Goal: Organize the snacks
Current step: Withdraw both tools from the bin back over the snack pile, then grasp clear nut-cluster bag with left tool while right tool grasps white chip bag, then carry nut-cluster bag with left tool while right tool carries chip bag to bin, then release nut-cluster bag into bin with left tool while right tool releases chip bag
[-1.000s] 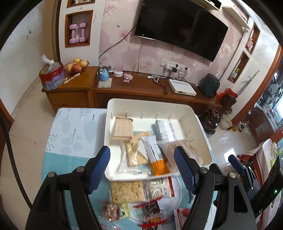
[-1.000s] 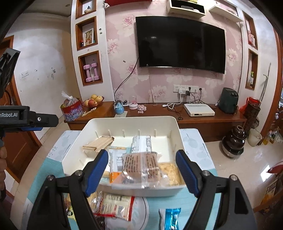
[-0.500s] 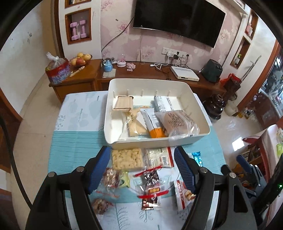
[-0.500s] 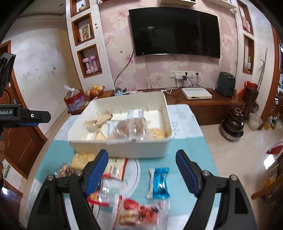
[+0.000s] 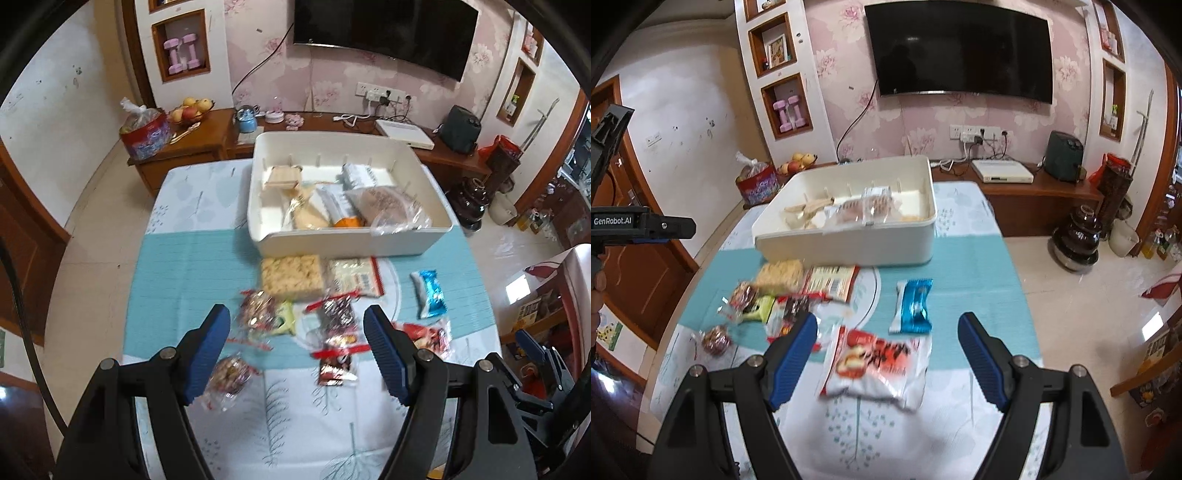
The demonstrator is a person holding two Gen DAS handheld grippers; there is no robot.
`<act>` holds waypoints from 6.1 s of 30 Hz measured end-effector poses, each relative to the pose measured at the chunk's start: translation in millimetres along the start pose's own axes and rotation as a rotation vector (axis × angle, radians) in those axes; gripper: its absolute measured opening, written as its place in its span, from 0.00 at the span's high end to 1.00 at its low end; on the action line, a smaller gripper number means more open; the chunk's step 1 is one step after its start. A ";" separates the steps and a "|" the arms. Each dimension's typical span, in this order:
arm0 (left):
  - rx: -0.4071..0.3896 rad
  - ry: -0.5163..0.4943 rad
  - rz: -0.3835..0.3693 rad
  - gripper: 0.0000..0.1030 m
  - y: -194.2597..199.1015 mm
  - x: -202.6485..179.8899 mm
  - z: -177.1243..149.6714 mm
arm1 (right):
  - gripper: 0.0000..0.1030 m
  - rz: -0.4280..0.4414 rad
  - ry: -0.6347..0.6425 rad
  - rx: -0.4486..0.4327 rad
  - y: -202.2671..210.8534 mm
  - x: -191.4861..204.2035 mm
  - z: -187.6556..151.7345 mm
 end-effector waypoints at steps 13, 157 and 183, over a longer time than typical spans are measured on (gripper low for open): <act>0.112 -0.105 0.039 0.28 -46.0 37.4 -37.9 | 0.23 0.040 -0.303 0.122 -31.3 -5.3 -49.2; 0.049 0.204 -0.254 0.61 -149.9 -54.7 150.1 | 0.45 -0.002 0.231 0.043 -206.8 -33.0 200.0; 0.065 0.189 -0.200 0.51 -96.8 -6.7 72.3 | 0.40 -0.075 0.189 0.041 -122.6 -18.9 161.0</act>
Point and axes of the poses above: each gripper's, at about its wrist camera, not at the fingertips, and y roughly against the way its jaws point, x to its left, z to its top, the point moved 7 cm from there along -y, roughly the way its jaws point, and after that the axes turned 9 degrees about z, right-handed, at the moved point
